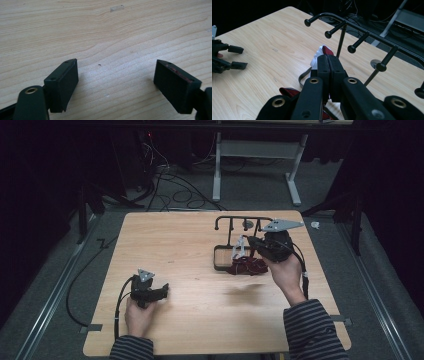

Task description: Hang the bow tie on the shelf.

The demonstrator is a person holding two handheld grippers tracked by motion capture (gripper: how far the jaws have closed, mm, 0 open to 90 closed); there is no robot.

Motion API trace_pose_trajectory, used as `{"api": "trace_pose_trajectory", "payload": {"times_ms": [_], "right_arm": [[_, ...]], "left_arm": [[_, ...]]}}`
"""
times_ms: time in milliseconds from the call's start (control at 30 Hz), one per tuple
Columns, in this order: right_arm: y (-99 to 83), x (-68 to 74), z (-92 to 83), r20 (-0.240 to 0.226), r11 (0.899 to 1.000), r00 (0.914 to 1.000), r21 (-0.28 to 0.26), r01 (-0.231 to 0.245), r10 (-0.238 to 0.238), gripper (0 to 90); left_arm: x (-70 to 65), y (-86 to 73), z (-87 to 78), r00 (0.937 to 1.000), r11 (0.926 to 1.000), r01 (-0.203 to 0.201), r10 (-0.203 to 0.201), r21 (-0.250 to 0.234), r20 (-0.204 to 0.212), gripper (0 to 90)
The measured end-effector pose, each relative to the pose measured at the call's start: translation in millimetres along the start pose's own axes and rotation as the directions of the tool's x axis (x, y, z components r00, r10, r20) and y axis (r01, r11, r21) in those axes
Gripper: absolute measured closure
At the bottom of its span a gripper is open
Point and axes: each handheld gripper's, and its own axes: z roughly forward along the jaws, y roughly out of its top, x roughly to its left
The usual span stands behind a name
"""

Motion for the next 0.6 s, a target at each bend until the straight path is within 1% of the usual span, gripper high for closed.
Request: {"api": "trace_pose_trajectory", "payload": {"times_ms": [167, 267, 333, 367, 600], "right_arm": [[5.4, -3.8, 1.9, 0.006, 1.0, 1.0, -0.007, 0.0, 0.0, 90.0], [9.1, -6.6, 2.6, 0.013, 1.0, 0.9998, -0.014, -0.012, 0.012, 90.0], [11.3, -9.3, 5.0, 0.015, 1.0, 0.9999, -0.015, -0.006, 0.006, 90.0], [11.8, -9.5, 5.9, 0.015, 1.0, 0.9998, -0.014, -0.014, 0.014, 90.0], [16.2, -13.8, 13.8, 0.024, 1.0, 0.9997, -0.001, -0.009, 0.009, 90.0]], "left_arm": [[0.0, 0.0, -0.1, 1.0, 1.0, 0.0, 0.0, 0.0, 0.0, 20.3], [0.0, 0.0, 0.0, 1.0, 1.0, 0.0, 0.0, 0.0, 0.0, 20.3], [0.0, 0.0, 0.0, 1.0, 1.0, 0.0, 0.0, 0.0, 0.0, 20.3], [0.0, 0.0, 0.0, 1.0, 1.0, 0.0, 0.0, 0.0, 0.0, 20.3], [0.0, 0.0, 0.0, 1.0, 1.0, 0.0, 0.0, 0.0, 0.0, 20.3]]}}
